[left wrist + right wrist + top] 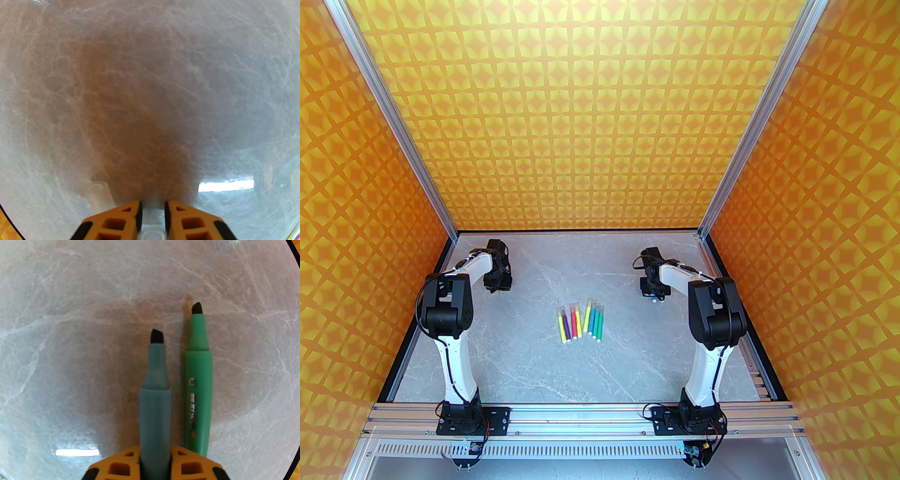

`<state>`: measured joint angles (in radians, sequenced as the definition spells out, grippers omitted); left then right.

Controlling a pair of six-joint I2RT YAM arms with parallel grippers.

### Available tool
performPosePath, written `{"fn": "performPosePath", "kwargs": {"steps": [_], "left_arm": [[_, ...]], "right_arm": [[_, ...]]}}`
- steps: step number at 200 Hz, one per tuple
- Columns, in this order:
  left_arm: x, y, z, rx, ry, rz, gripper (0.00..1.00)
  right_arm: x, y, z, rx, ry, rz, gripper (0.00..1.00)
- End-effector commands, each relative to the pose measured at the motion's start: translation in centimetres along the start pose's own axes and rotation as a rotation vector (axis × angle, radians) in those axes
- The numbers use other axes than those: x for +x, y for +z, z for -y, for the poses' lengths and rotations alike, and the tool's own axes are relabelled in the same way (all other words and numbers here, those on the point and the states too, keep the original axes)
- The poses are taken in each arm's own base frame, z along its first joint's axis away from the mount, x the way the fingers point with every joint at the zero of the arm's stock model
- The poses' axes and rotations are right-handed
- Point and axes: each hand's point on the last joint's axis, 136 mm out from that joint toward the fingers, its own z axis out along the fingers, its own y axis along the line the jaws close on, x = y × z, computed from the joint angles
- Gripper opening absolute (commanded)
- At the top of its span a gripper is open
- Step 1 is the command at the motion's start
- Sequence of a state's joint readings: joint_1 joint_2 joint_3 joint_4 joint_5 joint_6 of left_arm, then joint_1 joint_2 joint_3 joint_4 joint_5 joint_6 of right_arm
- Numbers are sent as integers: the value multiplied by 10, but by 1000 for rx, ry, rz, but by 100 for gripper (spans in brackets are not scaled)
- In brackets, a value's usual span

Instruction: Open the pen caps

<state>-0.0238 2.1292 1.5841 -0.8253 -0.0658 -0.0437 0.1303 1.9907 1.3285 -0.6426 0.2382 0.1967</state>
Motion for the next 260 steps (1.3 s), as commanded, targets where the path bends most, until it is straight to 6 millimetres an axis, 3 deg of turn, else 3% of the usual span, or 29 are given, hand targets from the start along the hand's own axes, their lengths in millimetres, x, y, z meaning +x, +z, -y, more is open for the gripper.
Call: {"fn": "performPosePath", "kwargs": {"steps": [1,64,98,116,133,174,210,260], "left_arm": [[-2,-1,-7,-17,6,-2,29],[-6,-23,-5,-4,-11,55,31],[-12,-52,1,40,-29,125,38],[-3,-61,7,79,-33,139,40],[-2,-77,14,116,-30,180,41],[4,-104,25,165,-18,250,43],[7,-120,32,212,-27,323,45],[16,-125,42,285,-28,422,59]], "right_arm": [[5,9,9,43,-15,-36,13],[5,9,10,54,-18,-44,19],[6,9,10,54,-20,-47,20],[6,9,11,58,-23,-49,21],[6,9,11,57,-25,-48,28],[4,5,10,48,-23,-40,30],[1,-10,12,37,-22,-21,31],[-3,-47,2,-44,-34,41,37]]}}
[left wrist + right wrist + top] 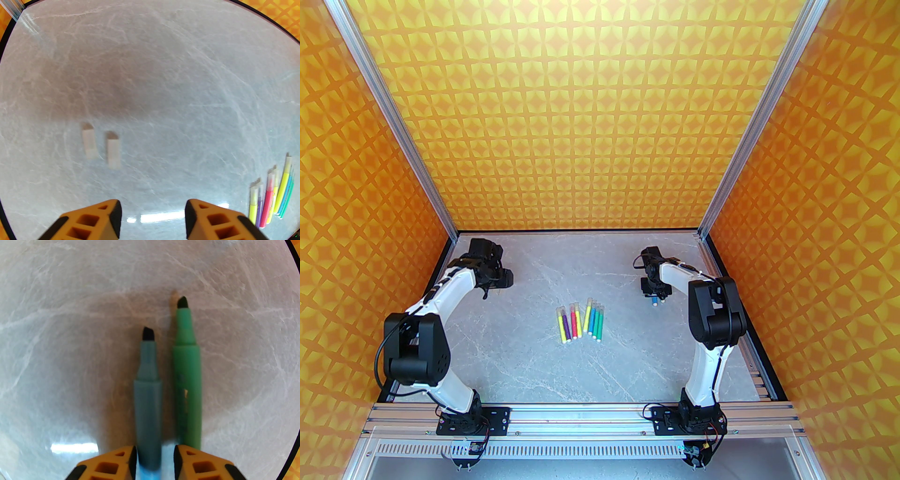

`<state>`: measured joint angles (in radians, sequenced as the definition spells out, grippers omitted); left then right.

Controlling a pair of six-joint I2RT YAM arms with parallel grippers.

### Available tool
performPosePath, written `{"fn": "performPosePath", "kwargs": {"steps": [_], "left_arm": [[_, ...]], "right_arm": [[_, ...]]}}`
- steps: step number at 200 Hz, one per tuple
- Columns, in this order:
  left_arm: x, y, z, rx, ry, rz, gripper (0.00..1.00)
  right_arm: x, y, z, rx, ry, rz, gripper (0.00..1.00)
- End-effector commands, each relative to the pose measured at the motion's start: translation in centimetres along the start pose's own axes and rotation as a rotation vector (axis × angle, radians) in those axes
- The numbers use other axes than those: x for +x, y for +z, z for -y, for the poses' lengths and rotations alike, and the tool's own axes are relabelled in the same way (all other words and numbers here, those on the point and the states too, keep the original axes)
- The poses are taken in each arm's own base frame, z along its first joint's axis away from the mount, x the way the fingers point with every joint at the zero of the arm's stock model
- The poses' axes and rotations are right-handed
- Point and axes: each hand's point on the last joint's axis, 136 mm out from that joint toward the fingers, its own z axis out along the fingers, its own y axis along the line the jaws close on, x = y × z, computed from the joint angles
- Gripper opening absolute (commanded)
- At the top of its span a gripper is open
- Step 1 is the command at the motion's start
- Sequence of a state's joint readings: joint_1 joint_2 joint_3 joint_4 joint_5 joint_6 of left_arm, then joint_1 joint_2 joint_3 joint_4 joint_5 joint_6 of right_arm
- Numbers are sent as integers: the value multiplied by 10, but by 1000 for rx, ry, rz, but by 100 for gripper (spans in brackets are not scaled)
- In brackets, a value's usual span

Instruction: Open the pen caps

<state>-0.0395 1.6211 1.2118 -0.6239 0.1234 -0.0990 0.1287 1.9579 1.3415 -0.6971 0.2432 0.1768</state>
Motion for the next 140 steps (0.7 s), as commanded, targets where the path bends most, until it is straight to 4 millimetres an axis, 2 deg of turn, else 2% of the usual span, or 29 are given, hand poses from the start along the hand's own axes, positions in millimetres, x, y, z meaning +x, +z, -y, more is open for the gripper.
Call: {"fn": "performPosePath", "kwargs": {"steps": [1,28,48,97,140], "left_arm": [[-10,-8,14,73,2,101,59],[-5,-14,19,104,11,163,64],[-1,-18,24,138,24,199,65],[1,-21,32,189,35,254,66],[-5,-23,41,230,51,294,73]], "right_arm": [[-4,-34,-3,-53,-14,52,37],[1,-58,-18,-105,-40,89,39],[11,-72,-32,-140,-71,97,39],[51,-106,-83,-301,-113,92,47],[85,-120,-107,-341,-118,73,50]]}}
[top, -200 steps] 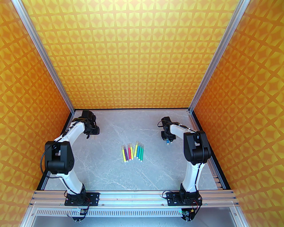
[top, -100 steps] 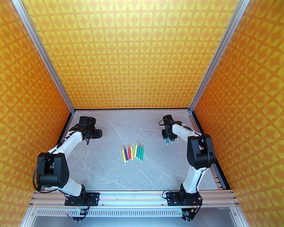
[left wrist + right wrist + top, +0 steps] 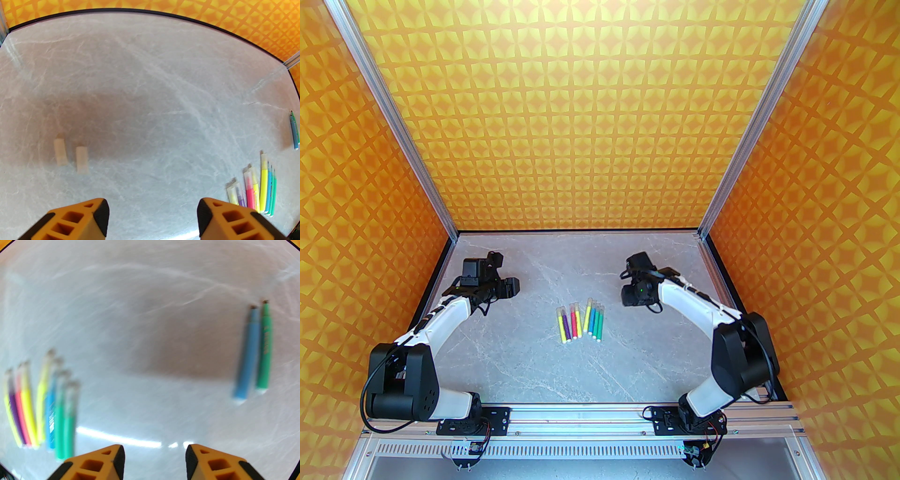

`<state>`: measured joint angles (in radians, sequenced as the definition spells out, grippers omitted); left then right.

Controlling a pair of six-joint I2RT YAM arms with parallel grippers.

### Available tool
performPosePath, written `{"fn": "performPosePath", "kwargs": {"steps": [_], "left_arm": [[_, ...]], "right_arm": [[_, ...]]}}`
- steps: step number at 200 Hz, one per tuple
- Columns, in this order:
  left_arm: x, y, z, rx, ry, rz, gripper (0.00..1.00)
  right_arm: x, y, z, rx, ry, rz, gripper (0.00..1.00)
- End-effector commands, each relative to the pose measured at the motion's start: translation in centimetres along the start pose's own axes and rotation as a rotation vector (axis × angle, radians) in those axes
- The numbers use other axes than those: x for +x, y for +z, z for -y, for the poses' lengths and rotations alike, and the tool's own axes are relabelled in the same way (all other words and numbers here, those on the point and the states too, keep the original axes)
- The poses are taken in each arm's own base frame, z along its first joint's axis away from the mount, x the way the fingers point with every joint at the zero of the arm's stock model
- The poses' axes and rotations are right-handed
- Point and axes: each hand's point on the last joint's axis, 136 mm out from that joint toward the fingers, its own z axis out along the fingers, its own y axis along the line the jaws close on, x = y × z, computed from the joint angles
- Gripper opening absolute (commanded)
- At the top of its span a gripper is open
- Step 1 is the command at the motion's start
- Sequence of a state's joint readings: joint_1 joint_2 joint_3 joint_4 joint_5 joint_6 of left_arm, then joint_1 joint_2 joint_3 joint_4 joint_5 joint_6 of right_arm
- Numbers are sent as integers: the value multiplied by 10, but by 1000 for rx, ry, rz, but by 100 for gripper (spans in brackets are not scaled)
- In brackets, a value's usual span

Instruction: Open the pen caps

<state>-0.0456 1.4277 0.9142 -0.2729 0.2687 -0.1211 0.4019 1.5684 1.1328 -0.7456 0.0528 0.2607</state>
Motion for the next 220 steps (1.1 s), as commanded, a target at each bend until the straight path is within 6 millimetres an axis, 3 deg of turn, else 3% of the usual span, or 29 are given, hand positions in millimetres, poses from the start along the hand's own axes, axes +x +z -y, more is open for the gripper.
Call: {"fn": "performPosePath", "kwargs": {"steps": [1,46,105,146,220], "left_arm": [[-14,-4,14,57,19,69,73],[-14,-3,15,63,21,77,79],[-15,-9,17,68,30,114,88],[-14,-12,17,71,32,133,89],[-12,-13,17,66,54,135,90]], "right_arm": [[19,-6,-17,-37,42,-22,50],[41,3,-44,-68,60,-55,50],[46,18,-72,-80,57,-71,48],[50,32,-90,-98,69,-78,48],[54,49,-96,-90,106,-94,44]]}}
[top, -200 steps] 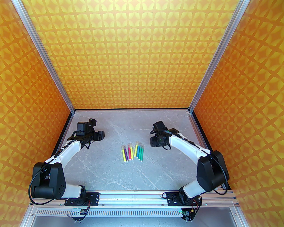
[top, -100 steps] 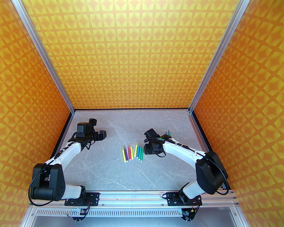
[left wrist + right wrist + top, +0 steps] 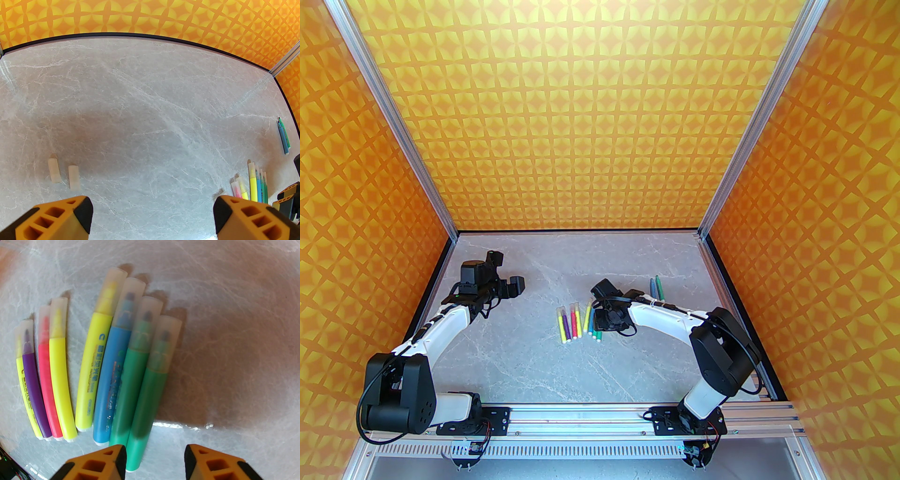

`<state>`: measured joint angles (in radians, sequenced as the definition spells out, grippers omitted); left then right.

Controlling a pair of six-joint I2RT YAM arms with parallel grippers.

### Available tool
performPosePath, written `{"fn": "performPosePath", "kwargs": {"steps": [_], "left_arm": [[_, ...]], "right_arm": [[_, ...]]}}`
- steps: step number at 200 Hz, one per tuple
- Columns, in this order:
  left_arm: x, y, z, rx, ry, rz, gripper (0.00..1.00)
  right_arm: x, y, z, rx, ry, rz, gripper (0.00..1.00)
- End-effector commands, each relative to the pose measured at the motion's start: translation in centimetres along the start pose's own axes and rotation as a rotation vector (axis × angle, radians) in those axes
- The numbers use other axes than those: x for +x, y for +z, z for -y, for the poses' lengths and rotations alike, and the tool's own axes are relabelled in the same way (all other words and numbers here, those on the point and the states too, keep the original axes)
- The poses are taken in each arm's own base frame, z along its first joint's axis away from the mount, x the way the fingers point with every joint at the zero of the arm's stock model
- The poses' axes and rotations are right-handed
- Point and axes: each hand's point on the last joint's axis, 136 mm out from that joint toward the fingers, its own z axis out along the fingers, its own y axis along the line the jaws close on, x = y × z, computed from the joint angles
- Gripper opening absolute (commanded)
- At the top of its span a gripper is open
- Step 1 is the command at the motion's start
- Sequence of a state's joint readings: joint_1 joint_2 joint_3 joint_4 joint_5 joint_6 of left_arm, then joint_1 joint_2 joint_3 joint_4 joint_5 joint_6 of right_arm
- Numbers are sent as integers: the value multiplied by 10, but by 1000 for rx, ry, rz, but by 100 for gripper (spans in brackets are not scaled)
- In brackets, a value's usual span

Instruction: Open the pen caps

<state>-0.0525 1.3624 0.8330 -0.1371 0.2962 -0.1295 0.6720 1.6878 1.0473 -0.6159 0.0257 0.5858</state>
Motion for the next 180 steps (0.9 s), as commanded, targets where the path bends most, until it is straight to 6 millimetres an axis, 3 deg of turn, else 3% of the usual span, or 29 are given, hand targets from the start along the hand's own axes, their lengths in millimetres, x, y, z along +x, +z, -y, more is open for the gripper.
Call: {"fn": "performPosePath", "kwargs": {"steps": [1,52,98,180], "left_arm": [[-4,-4,6,20,24,25,90],[-4,-3,6,21,24,27,90],[-4,-4,6,21,24,29,90],[-3,-8,7,22,22,30,89]], "right_arm": [[-5,6,-5,-9,37,15,44],[-1,18,-5,5,23,-24,34],[-2,27,-5,24,10,-41,33],[-1,35,19,171,-72,-87,25]]}}
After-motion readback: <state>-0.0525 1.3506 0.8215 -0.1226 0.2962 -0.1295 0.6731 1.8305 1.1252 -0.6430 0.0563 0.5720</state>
